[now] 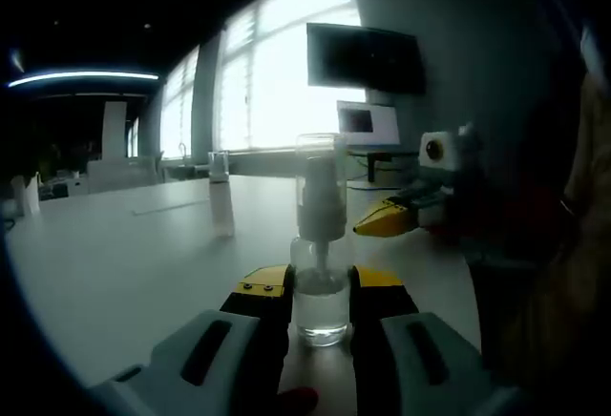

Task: Clamp pump bottle remove cover press pump head put on cover

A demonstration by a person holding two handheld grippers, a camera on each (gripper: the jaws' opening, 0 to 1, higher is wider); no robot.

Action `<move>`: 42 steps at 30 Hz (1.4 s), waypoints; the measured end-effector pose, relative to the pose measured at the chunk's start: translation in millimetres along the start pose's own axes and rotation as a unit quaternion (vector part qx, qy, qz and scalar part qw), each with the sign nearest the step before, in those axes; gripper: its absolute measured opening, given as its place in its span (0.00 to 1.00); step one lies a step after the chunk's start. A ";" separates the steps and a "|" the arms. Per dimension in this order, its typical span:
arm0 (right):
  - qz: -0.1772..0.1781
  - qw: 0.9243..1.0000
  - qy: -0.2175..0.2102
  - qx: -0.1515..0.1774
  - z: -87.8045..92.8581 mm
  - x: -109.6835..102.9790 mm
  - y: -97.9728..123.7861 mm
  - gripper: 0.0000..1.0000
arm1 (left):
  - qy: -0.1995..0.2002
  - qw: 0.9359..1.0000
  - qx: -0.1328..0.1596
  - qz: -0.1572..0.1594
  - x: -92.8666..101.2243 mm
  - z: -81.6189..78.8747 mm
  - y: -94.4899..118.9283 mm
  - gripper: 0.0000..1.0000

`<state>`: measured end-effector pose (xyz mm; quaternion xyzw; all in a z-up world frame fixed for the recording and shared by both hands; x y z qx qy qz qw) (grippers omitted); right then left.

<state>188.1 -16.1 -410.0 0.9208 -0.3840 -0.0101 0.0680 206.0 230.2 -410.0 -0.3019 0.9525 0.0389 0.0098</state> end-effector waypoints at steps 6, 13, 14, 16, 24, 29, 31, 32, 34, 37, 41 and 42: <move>-0.002 1.000 0.000 0.000 1.4 -4.1 0.4 0.00 | 0.000 1.000 0.000 0.000 0.2 0.1 0.1 0.15; -0.004 1.000 0.012 0.003 1.4 -5.6 0.9 0.00 | -0.003 1.000 -0.002 -0.006 0.9 -0.4 -0.3 0.15; -0.004 1.000 0.012 0.004 1.3 -5.5 1.0 0.00 | -0.005 1.000 -0.003 -0.007 1.5 -0.7 -0.6 0.15; -0.004 1.000 0.011 0.007 0.5 -6.6 1.2 0.00 | -0.008 1.000 -0.004 -0.008 1.8 -1.1 -1.3 0.15; -0.006 1.000 0.014 0.012 0.4 -5.6 2.5 0.00 | -0.024 1.000 -0.012 -0.014 1.2 -3.2 -3.3 0.15; -0.004 1.000 0.018 0.012 0.0 -7.0 2.5 0.00 | -0.034 0.999 -0.016 -0.019 0.5 -4.4 -4.2 0.15; -0.004 1.000 0.018 0.012 0.2 -6.5 2.5 0.00 | -0.035 0.999 -0.018 -0.021 -0.7 -4.6 -4.3 0.15; -0.004 1.000 0.018 0.013 0.2 -6.3 2.5 0.00 | -0.035 0.999 -0.019 -0.022 -1.1 -4.7 -4.4 0.15; -0.004 1.000 0.018 0.015 0.3 -5.3 2.7 0.00 | -0.036 0.999 -0.021 -0.027 -2.6 -6.3 -5.4 0.15; -0.004 1.000 0.020 0.020 -0.6 -6.7 2.9 0.00 | -0.030 0.999 -0.020 -0.032 -5.0 -7.4 -7.1 0.15; -0.002 1.000 0.021 0.021 0.1 -5.2 3.1 0.00 | -0.029 0.999 -0.022 -0.038 -5.9 -10.6 -9.9 0.15; -0.003 1.000 0.021 0.021 0.3 -4.9 3.2 0.00 | -0.027 0.999 -0.020 -0.041 -7.8 -12.1 -10.1 0.15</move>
Point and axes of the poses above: the point that each gripper's makers call its tool centre point, and the gripper's own axes: y roughly backward along the fingers, x roughly to its right, z roughly out of its underside, the point moved 10 cm from there along y, roughly backward along the fingers, and after that the axes turned 2 degrees about -z, right-handed, at the moved point
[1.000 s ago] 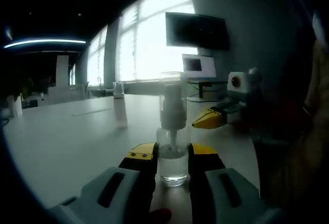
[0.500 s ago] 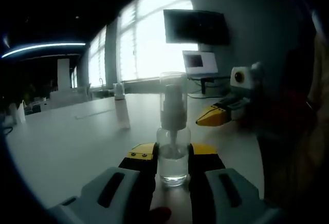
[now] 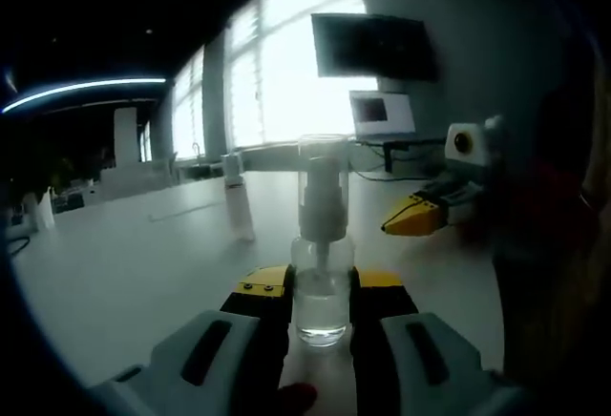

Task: Clamp pump bottle remove cover press pump head put on cover

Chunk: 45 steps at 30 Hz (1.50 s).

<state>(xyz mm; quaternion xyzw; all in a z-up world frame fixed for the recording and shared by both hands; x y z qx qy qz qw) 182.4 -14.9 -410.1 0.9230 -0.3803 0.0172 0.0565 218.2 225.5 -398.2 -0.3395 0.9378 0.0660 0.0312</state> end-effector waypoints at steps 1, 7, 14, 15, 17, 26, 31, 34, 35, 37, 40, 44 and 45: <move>0.000 1.000 0.000 0.000 -0.3 -1.1 0.0 0.00 | 0.001 1.000 0.001 -0.002 -1.6 -1.8 -0.8 0.15; -0.001 1.000 0.001 -0.001 -0.3 -1.8 -0.2 0.00 | 0.002 1.000 0.008 -0.029 -13.1 -9.9 -11.4 0.15; -0.002 1.000 0.001 -0.001 -1.1 -3.3 -0.9 0.00 | 0.022 0.998 0.014 -0.056 -34.6 -17.0 -23.7 0.15; -0.001 1.000 0.001 -0.001 -1.4 -3.5 -0.8 0.00 | 0.021 0.998 0.014 -0.058 -37.2 -17.7 -25.8 0.15; -0.002 1.000 0.000 0.000 -1.3 -3.0 -0.8 0.00 | 0.024 0.998 0.012 -0.064 -44.7 -18.8 -29.8 0.15; 0.001 1.000 0.001 0.000 -1.6 -0.9 -1.5 0.00 | 0.031 0.995 0.023 -0.096 -67.6 -34.8 -42.8 0.14; 0.000 1.000 0.001 0.001 -2.5 -2.1 -1.6 0.00 | 0.033 0.993 0.030 -0.114 -79.5 -42.1 -50.3 0.14; 0.001 1.000 -0.001 0.001 -2.3 -0.8 -1.5 0.00 | 0.037 0.992 0.033 -0.119 -86.7 -43.2 -55.1 0.14; 0.000 1.000 0.000 0.001 -2.6 -2.0 -1.8 0.00 | 0.037 0.991 0.033 -0.121 -89.0 -43.5 -56.6 0.14; 0.000 1.000 0.000 0.001 -2.8 -2.0 -1.7 0.00 | 0.035 0.991 0.032 -0.128 -88.5 -44.0 -57.8 0.14; 0.001 1.000 0.001 0.001 -2.2 -0.2 -1.6 0.00 | 0.040 0.990 0.032 -0.129 -92.8 -43.4 -64.8 0.14; 0.000 1.000 0.000 0.001 -1.9 0.0 -1.6 0.00 | 0.026 0.989 0.024 -0.144 -102.9 -38.9 -75.8 0.14; 0.001 1.000 -0.001 0.001 -1.6 0.4 -1.6 0.00 | 0.024 0.988 0.023 -0.148 -105.8 -37.6 -78.2 0.14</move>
Point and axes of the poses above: the point that each gripper's makers call its tool centre point, and the gripper's own axes: y roughly backward along the fingers, x roughly to its right, z roughly out of its underside, the point moved 10 cm from there along y, roughly backward along the fingers, and after that the axes turned 2 degrees about -z, right-handed, at the moved point
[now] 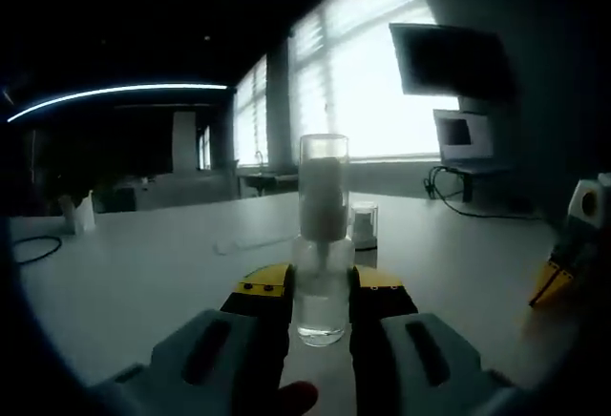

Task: Clamp pump bottle remove cover press pump head put on cover

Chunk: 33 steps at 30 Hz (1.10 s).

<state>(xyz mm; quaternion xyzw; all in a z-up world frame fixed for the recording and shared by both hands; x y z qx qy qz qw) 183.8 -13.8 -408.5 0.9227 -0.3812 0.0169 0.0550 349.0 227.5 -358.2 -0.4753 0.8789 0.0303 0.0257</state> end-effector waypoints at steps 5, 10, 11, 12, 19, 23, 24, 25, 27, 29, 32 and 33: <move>0.003 1.000 -0.003 -0.002 1.2 2.6 -0.3 0.00 | -0.015 1.000 -0.005 -0.018 -10.1 9.2 -8.6 0.14; 0.004 1.000 0.002 -0.004 1.5 1.3 -0.5 0.00 | 0.000 1.000 -0.003 -0.025 -18.4 13.4 -19.6 0.14; 0.004 1.000 0.002 -0.004 1.4 1.1 -0.5 0.00 | -0.003 1.000 -0.005 -0.029 -20.0 15.0 -21.4 0.14; 0.004 1.000 0.002 -0.004 1.1 0.2 -0.5 0.00 | -0.004 1.000 -0.007 -0.030 -21.3 16.2 -23.1 0.14; 0.004 1.000 0.001 -0.004 0.6 -1.6 -0.5 0.00 | 0.016 0.999 -0.015 -0.035 -24.5 24.9 -32.4 0.14; 0.005 1.000 0.002 -0.005 1.3 -1.0 -0.5 0.00 | 0.023 0.999 -0.020 -0.044 -29.2 31.7 -34.6 0.14; 0.005 1.000 0.003 -0.005 1.0 -1.9 -0.6 0.00 | 0.025 0.998 -0.020 -0.047 -30.0 32.7 -35.0 0.14; 0.005 1.000 0.003 -0.005 0.9 -2.4 -0.6 0.00 | 0.028 0.998 -0.020 -0.048 -29.3 34.0 -34.1 0.14; 0.005 1.000 0.004 -0.006 1.3 -1.6 -0.6 0.00 | 0.031 0.998 -0.021 -0.048 -30.5 37.1 -33.8 0.14; 0.005 1.000 0.004 -0.006 0.9 -2.5 -0.7 0.00 | 0.034 0.998 -0.024 -0.047 -33.1 39.7 -35.5 0.14; 0.005 1.000 0.004 -0.006 1.5 -1.1 -0.8 0.00 | 0.034 0.998 -0.027 -0.047 -33.1 42.2 -35.7 0.14; 0.005 1.000 0.004 -0.006 1.6 -0.9 -0.8 0.00 | 0.035 0.998 -0.029 -0.047 -32.9 42.5 -35.6 0.14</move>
Point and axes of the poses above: the point that each gripper's makers call its tool centre point, and the gripper's own axes: y roughly backward along the fingers, x roughly to its right, z roughly out of its underside, the point moved 10 cm from there along y, roughly backward along the fingers, and after that the axes turned 2 degrees about -z, right-handed, at the moved point
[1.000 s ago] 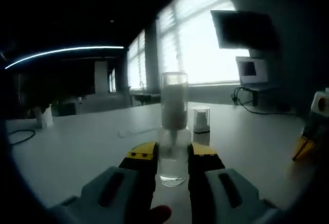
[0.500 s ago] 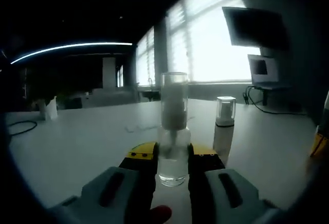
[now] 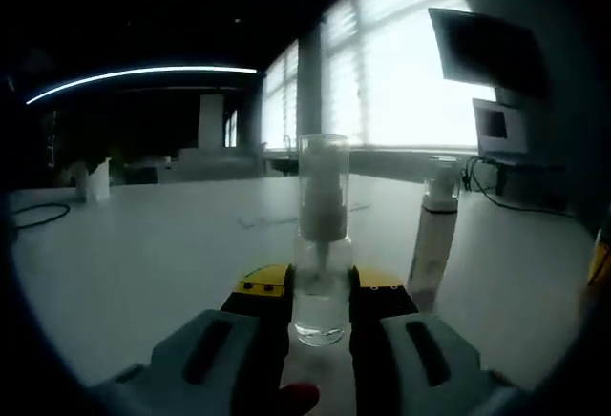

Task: Clamp pump bottle remove cover press pump head put on cover

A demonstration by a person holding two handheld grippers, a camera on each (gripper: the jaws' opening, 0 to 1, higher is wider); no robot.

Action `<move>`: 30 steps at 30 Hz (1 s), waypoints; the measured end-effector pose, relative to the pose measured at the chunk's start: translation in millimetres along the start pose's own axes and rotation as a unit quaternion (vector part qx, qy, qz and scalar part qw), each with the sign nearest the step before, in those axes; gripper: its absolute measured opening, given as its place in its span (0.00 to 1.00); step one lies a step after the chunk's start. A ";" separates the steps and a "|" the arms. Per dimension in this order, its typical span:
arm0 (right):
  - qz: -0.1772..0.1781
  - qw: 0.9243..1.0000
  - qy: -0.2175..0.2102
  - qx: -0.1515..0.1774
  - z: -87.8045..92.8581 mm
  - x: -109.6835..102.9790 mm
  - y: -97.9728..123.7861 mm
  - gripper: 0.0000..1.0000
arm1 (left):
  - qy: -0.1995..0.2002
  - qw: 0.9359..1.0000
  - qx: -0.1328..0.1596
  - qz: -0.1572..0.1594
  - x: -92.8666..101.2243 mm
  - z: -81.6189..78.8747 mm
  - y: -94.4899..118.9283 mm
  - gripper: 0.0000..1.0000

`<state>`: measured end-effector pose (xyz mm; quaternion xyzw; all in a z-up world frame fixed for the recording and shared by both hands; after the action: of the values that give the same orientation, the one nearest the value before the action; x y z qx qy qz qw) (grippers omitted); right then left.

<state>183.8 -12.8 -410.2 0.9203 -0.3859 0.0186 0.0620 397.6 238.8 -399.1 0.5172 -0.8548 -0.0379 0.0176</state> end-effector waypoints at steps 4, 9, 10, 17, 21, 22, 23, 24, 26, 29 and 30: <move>0.001 1.000 0.001 0.000 0.4 1.2 0.1 0.00 | 0.002 1.000 -0.001 0.001 -0.9 4.1 -1.4 0.14; 0.001 1.000 0.002 0.000 0.8 2.5 0.1 0.00 | 0.000 1.000 -0.006 -0.002 -2.5 8.0 -2.2 0.14; 0.001 1.000 0.003 0.000 0.7 2.4 0.1 0.00 | -0.001 1.000 -0.005 -0.001 -1.3 8.0 -1.8 0.14; 0.001 1.000 0.003 0.000 -0.2 -0.6 0.0 0.00 | -0.001 1.000 -0.004 0.004 1.2 10.3 -2.1 0.15; 0.001 1.000 0.005 -0.001 0.2 0.1 0.0 0.00 | 0.000 1.000 0.003 0.001 -1.5 9.0 -1.9 0.20; 0.001 1.000 0.005 -0.001 0.2 0.3 0.1 0.00 | 0.004 1.000 0.004 0.000 -2.2 9.2 -1.4 0.21; 0.001 1.000 0.005 -0.001 0.2 0.4 0.1 0.00 | 0.006 1.000 0.005 0.001 -1.9 9.1 -1.2 0.21; 0.001 1.000 0.006 -0.001 0.3 0.8 0.3 0.00 | 0.008 1.000 0.005 0.001 -1.7 9.0 -1.0 0.21; 0.001 1.000 0.006 -0.001 0.5 1.0 0.2 0.00 | 0.008 1.000 0.005 0.001 -1.6 9.0 -0.5 0.21; 0.001 1.000 0.006 -0.001 0.3 0.4 0.1 0.00 | 0.007 1.000 0.005 0.004 -0.2 8.9 0.6 0.21; 0.001 1.000 0.006 -0.001 0.1 -0.2 0.1 0.00 | 0.007 1.000 0.005 0.006 -0.6 8.7 0.1 0.21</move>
<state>183.5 -12.7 -410.3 0.9198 -0.3863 0.0233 0.0651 397.2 239.8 -407.7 0.5127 -0.8578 -0.0299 0.0208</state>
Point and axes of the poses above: the point that each gripper's makers call its tool centre point, and the gripper's own axes: y roughly backward along the fingers, x roughly to its right, z roughly out of its underside, the point moved 10 cm from there along y, roughly backward along the fingers, and after that the axes turned 2 degrees about -z, right-handed, at the moved point
